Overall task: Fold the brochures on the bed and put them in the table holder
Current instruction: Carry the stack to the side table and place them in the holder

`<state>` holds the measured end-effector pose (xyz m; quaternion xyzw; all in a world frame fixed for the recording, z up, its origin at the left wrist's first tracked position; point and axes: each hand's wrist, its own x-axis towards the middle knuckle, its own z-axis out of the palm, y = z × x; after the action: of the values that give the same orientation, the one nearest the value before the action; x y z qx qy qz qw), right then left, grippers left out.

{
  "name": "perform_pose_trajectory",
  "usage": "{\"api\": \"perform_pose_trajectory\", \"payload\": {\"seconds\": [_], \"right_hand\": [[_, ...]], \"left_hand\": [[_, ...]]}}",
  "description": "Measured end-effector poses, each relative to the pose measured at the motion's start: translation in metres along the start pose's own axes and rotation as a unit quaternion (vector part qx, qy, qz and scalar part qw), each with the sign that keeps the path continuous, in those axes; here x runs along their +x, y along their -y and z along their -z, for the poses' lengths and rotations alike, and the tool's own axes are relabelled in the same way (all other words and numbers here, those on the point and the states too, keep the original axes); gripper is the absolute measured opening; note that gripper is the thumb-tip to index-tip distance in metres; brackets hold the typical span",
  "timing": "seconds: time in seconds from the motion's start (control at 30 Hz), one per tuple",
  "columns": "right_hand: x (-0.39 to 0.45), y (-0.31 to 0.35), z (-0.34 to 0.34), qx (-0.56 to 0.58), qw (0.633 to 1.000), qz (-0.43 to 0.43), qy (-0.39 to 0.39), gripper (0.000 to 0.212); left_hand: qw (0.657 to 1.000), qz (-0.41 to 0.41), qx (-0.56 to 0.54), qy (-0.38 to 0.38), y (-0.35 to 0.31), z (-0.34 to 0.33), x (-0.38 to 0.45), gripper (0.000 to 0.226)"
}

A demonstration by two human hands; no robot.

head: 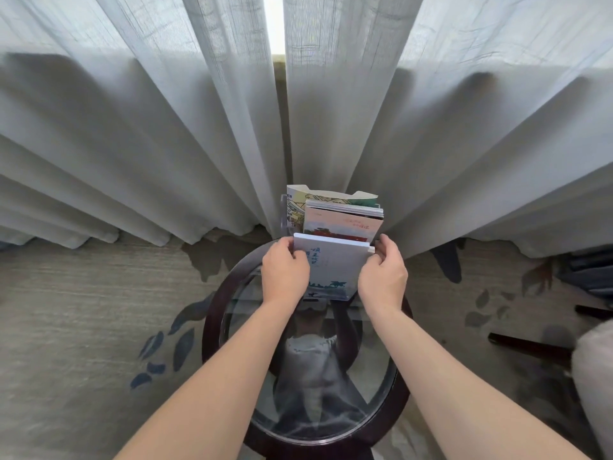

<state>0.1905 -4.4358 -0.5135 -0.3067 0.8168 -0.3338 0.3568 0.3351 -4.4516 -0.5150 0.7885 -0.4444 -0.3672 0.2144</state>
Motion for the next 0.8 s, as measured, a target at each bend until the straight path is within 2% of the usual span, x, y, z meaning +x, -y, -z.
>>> {"api": "perform_pose_trajectory", "payload": {"seconds": [0.2, 0.3, 0.4, 0.6, 0.8], "right_hand": [[-0.005, 0.0, -0.014, -0.03, 0.997, -0.062, 0.021, 0.038], [-0.008, 0.0, -0.012, -0.036, 0.998, -0.051, 0.023, 0.041], [-0.009, 0.005, -0.007, -0.018, 0.999, -0.035, 0.033, 0.049], [-0.006, 0.017, -0.003, 0.017, 0.999, 0.004, 0.038, 0.054], [-0.005, 0.015, -0.001, 0.018, 0.999, 0.013, 0.049, 0.061]], "left_hand": [[1.0, 0.022, 0.008, 0.0, -0.013, -0.002, -0.004, 0.022], [0.999, 0.03, 0.004, 0.011, -0.012, 0.0, -0.007, 0.022], [0.999, 0.029, -0.004, 0.021, -0.013, 0.001, -0.004, 0.037], [0.999, -0.027, -0.032, -0.002, -0.032, 0.0, 0.0, 0.047], [0.998, -0.046, -0.032, 0.021, -0.043, -0.01, -0.003, 0.055]]}}
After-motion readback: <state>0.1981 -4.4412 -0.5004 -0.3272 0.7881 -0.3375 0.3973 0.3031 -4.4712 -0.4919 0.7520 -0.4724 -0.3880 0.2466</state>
